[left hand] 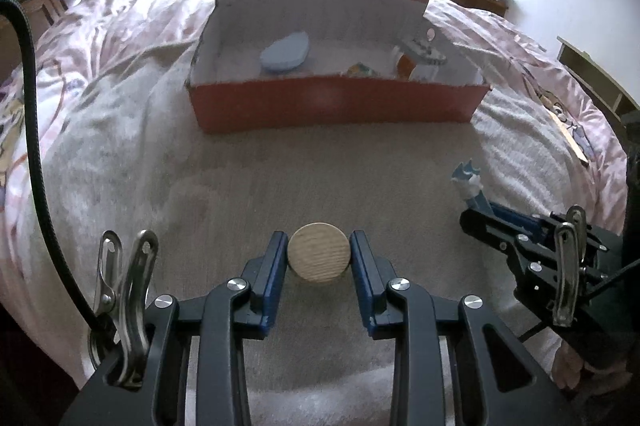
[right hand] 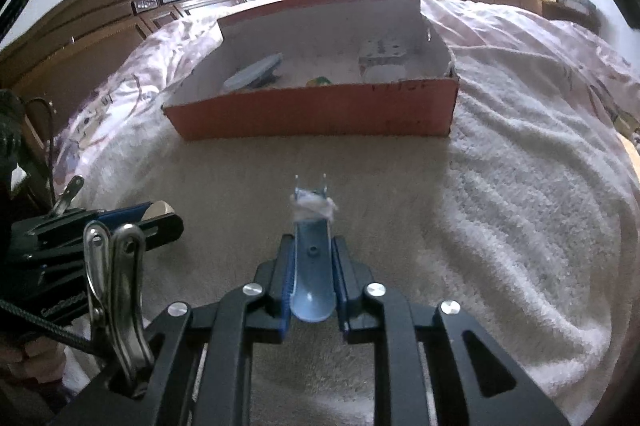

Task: Organize rigid objects
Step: 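Carry the wooden disc and spoon piece toward the box with both grippers, then lower wooden disc and spoon piece into the box and open both grippers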

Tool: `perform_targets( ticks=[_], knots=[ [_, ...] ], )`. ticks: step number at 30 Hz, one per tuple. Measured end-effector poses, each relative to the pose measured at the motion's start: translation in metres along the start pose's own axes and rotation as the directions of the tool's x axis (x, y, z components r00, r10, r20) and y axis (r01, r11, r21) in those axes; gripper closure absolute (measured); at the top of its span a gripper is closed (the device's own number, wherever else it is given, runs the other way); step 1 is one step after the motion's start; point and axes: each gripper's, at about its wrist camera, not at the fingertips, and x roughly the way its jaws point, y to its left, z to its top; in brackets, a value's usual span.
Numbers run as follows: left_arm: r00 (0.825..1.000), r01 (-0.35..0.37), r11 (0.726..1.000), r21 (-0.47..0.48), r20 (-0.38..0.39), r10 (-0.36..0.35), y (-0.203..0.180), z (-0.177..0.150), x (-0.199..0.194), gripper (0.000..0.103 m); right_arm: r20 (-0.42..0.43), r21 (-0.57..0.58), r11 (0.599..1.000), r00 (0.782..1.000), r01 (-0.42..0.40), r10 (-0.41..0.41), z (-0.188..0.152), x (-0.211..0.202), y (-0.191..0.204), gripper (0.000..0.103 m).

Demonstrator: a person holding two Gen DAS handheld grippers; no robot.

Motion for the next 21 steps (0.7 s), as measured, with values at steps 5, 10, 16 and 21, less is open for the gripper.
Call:
perform_targets(
  ticks=[5,10,16,21],
  knots=[
    [1.000,-0.001,1.000,0.019,0.029,0.001,-0.003,0.023,-0.001,0.071,0.023,-0.007,1.000,1.000,-0.013,0.013,0.014,-0.003,-0.003,0.085],
    [0.998,-0.009,0.999,0.031,0.056,0.007,-0.006,0.051,0.003,0.071,0.047,-0.012,0.999,0.998,-0.032,0.033,0.035,-0.005,-0.005,0.085],
    [0.996,-0.021,0.999,0.042,0.092,0.017,-0.007,0.081,0.011,0.071,0.065,-0.016,0.999,0.996,-0.052,0.053,0.065,0.000,-0.007,0.085],
    [0.995,-0.032,0.998,0.051,0.101,0.027,-0.007,0.102,0.023,0.071,0.077,-0.020,0.999,0.996,-0.046,0.047,0.088,0.011,-0.009,0.085]
  ],
)
